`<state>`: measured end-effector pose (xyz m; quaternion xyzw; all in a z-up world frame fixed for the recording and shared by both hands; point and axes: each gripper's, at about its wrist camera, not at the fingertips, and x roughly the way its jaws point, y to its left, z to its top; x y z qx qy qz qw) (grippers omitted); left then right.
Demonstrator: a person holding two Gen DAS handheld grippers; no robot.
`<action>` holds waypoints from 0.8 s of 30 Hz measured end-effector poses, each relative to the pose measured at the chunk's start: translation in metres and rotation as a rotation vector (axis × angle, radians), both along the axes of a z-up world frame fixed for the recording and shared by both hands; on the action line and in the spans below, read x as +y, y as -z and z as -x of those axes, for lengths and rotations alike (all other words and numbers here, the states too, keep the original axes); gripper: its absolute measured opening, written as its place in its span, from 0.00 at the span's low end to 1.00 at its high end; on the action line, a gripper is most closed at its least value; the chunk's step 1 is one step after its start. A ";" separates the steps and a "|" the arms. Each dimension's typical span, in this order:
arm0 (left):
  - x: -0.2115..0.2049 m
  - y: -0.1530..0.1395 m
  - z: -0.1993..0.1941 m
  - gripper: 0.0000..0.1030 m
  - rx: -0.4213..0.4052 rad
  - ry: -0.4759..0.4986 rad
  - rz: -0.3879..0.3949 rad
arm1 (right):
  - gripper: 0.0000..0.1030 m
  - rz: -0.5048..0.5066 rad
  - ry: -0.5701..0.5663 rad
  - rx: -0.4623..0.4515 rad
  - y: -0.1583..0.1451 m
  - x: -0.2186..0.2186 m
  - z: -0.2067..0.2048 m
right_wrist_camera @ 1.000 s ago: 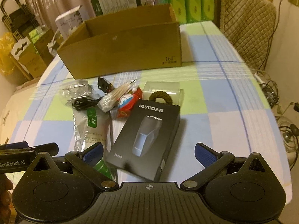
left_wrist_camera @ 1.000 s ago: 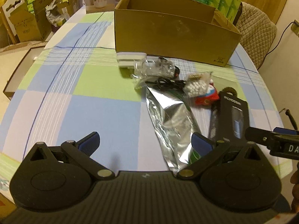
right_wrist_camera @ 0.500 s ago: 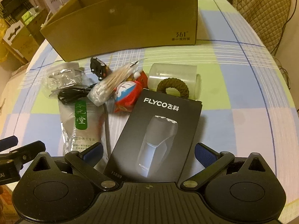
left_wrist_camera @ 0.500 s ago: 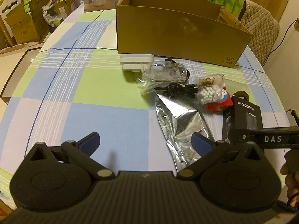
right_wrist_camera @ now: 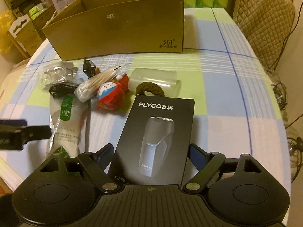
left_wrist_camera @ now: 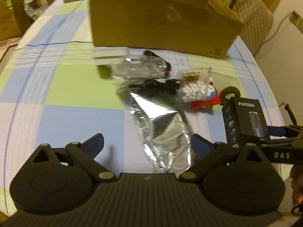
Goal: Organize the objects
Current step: 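Grasp the silver foil tea bag with the left tool while the right tool grasps the black FLYCO box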
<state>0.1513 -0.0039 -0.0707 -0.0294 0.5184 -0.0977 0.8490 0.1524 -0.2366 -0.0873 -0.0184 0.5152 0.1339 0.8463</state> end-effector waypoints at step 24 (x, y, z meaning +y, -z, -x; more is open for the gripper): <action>0.021 0.016 -0.026 0.59 0.163 0.212 -0.108 | 0.80 -0.011 -0.009 -0.024 0.000 -0.016 0.006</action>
